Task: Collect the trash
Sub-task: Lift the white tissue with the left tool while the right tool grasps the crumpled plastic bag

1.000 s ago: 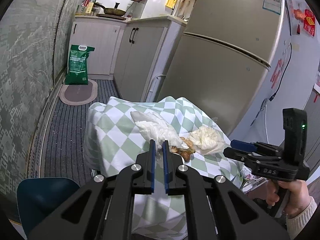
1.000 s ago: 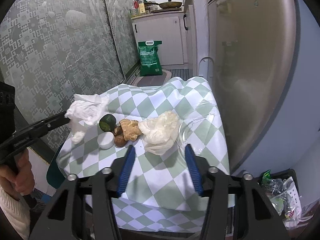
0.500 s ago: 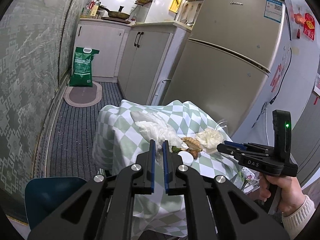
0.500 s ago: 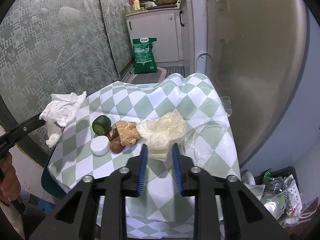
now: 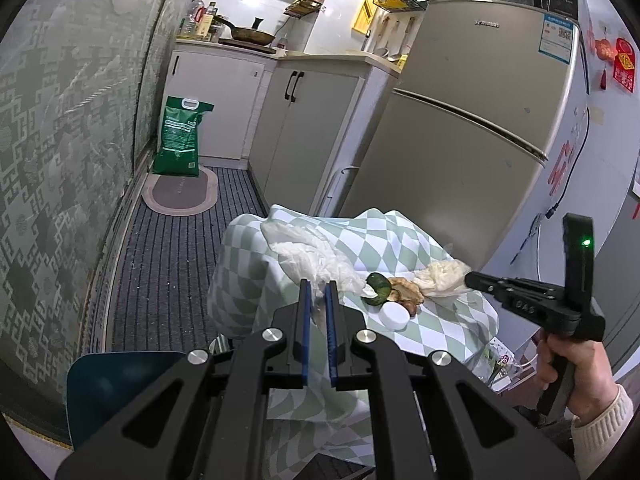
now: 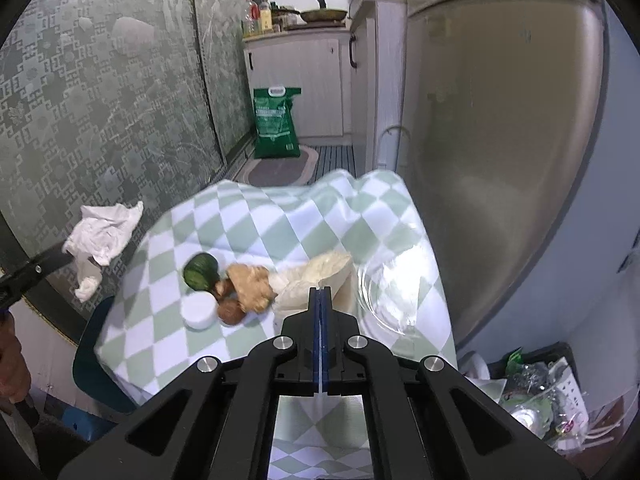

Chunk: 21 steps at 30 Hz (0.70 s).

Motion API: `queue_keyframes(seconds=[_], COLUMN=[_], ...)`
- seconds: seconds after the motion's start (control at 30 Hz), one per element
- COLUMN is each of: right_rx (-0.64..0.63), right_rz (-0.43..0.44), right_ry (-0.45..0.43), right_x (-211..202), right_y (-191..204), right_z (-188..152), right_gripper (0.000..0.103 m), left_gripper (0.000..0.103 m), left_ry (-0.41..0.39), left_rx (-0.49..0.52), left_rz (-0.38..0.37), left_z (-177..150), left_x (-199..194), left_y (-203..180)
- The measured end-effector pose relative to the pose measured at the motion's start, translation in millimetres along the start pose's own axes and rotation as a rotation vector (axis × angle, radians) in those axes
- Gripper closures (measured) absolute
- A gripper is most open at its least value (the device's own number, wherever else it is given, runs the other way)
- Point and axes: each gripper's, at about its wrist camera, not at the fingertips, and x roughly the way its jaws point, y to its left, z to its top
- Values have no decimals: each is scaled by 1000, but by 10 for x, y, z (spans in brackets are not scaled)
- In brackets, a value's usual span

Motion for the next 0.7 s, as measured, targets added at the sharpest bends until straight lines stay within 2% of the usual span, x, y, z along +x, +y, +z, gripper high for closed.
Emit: queue_keyframes(seconds=[0.47, 0.7], right_rx=[-16, -37], right_rz=[4, 38], right_ry=[-89, -123], right_x=[-390, -533], right_y=[198, 439], right_z=[234, 335], right_gripper=[103, 103], left_gripper=[95, 95], left_ry=[44, 82], left_rx=[-7, -21], left_rz=[78, 116], left_z=[-127, -215], left_x=[-98, -133], left_y=[289, 482])
